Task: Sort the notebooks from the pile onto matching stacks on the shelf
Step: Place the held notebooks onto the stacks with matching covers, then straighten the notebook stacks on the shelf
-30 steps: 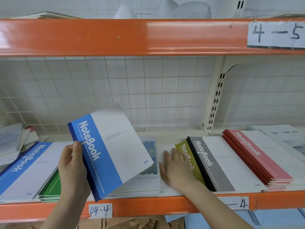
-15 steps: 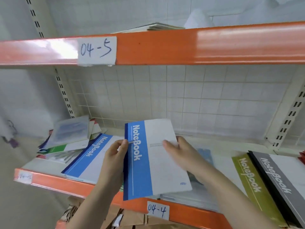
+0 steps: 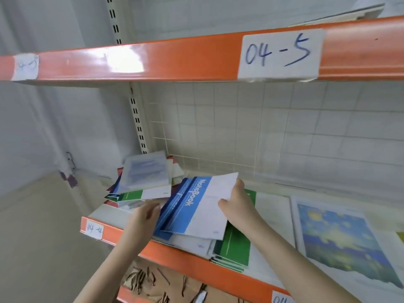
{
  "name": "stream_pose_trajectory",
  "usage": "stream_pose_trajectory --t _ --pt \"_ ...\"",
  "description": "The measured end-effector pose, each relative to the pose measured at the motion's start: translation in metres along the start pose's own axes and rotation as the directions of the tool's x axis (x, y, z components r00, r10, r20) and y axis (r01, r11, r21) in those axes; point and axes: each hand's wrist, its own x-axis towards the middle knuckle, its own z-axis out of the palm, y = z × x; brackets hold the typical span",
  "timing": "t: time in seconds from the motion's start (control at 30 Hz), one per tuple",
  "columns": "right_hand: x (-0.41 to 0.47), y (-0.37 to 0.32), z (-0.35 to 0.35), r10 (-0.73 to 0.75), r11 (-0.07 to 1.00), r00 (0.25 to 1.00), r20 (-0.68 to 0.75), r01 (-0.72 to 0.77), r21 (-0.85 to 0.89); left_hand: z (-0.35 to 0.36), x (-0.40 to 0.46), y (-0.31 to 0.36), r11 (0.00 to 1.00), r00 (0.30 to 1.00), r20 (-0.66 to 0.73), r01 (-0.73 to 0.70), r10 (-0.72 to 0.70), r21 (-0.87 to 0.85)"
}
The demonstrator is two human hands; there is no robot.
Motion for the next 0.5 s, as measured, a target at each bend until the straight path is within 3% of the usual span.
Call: stream_pose_trajectory --t 0.1,0.17,0.4,0.5 --pt "-0.001 -0.004 0.013 -0.066 0.909 0.995 0.08 0.093 -0.405 0.002 0.001 -0.006 0.998 0.998 0.057 -0.025 0.028 -0.055" --pt "-0.002 -0.008 0.019 -0.084 0.829 0.991 0.101 0.126 -0.545 0.003 0.003 -0.01 0.996 0.996 0.085 -0.016 0.024 -0.088" --pt "-0.004 -0.017 0.025 -0.064 0.665 0.996 0.062 0.089 -0.741 -0.006 0.017 -0.021 0.997 0.982 0.173 -0.08 0.081 -0.011" --pt "-0.002 -0.02 0.032 -0.115 0.668 0.993 0.028 0.098 -0.738 -0.019 0.029 -0.027 0.988 0.988 -0.021 -0.15 0.151 0.025"
